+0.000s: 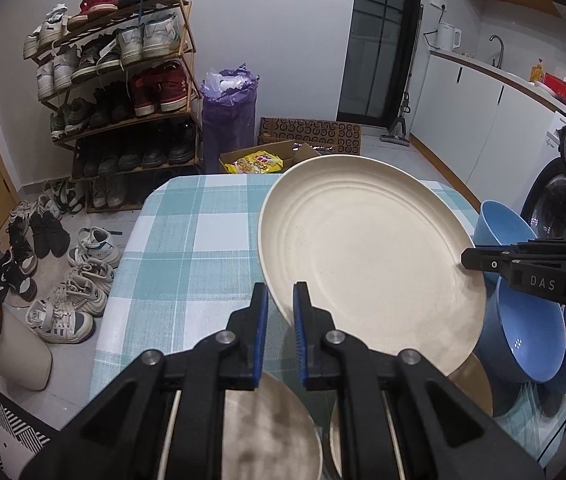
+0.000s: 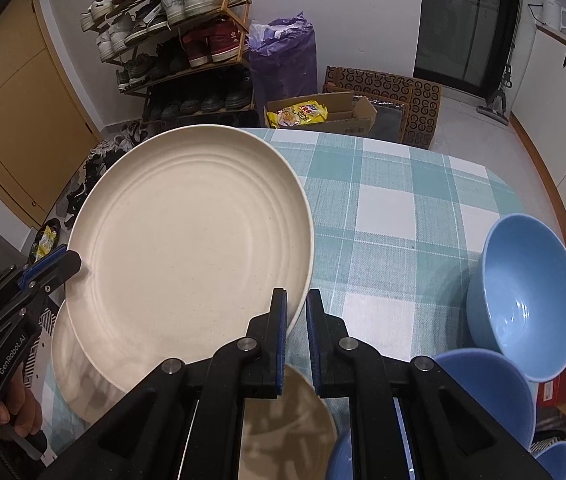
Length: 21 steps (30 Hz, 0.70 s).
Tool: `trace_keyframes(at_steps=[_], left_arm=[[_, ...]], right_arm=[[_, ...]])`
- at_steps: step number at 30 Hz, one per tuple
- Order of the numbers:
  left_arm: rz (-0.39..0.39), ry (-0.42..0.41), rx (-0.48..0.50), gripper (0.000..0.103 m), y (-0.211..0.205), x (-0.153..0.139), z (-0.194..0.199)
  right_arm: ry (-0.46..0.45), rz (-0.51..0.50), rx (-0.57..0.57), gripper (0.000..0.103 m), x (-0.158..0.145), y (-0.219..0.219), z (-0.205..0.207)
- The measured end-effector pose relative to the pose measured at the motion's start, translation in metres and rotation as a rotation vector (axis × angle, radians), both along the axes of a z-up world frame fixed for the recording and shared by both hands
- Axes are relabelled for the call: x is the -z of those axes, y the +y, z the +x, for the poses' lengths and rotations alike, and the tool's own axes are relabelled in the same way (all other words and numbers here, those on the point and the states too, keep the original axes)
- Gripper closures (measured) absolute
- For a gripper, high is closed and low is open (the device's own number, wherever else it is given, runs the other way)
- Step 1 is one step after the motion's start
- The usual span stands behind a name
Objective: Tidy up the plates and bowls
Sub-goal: 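Lift the cream plate with both grippers and carry it over another plate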
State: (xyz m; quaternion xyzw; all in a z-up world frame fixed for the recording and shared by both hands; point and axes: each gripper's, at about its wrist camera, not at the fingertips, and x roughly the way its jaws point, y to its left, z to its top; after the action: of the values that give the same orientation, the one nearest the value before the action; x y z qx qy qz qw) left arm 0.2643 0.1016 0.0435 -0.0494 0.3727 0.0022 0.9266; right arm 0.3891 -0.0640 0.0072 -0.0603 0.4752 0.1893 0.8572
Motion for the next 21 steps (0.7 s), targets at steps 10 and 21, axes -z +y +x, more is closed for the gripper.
trace_keyframes(at_steps=[10,21], left_arm=[[0.003,-0.027,0.004,0.093,-0.012,-0.009,-0.033],[0.022,-0.044,0.019,0.093,-0.025,-0.009,-0.058]], right_arm=[[-0.022,0.016,-0.011,0.093,-0.002,-0.014,-0.031],[-0.035,0.034,-0.015,0.093,0.004,-0.028,-0.058]])
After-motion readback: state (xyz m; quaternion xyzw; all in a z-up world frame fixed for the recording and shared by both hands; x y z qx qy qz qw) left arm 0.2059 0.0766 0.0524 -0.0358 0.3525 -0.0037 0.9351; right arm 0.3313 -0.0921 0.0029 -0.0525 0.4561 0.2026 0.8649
